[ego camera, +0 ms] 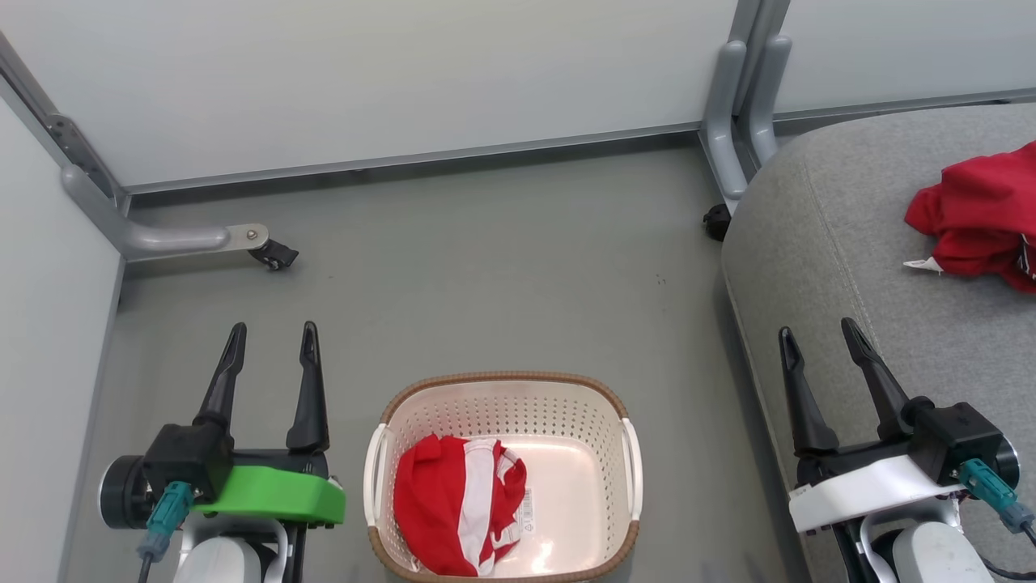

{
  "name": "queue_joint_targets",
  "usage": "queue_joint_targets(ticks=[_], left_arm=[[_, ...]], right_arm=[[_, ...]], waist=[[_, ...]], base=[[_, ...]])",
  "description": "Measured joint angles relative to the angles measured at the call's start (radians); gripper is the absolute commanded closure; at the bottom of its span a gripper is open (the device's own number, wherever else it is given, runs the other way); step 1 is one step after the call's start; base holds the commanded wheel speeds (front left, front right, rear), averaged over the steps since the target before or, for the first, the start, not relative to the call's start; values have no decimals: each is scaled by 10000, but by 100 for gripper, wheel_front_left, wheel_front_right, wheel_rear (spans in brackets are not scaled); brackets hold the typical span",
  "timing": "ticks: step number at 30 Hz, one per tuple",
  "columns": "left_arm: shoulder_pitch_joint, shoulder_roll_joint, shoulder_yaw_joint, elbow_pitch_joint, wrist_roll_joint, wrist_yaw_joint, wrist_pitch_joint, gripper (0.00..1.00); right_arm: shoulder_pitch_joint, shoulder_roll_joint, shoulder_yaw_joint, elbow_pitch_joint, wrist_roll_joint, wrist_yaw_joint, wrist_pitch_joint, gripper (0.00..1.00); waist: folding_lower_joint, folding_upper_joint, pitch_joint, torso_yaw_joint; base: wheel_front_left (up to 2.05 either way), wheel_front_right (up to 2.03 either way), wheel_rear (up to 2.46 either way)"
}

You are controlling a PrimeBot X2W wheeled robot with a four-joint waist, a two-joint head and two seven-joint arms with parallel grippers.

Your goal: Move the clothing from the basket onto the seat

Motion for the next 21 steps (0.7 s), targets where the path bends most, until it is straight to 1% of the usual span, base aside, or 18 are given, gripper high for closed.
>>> queue_joint_targets(ticks=[16,21], left_arm=[[-1,0,42,-12,2,-6,0,0],[-196,-2,-63,10,205,-61,0,0]], right_arm=[[-1,0,0,105,-2,0,0,0],[-38,0,13,92,-13,0,2,0]], waist=[[0,0,18,52],[0,0,151,38]], base=[[0,0,0],[0,0,0]])
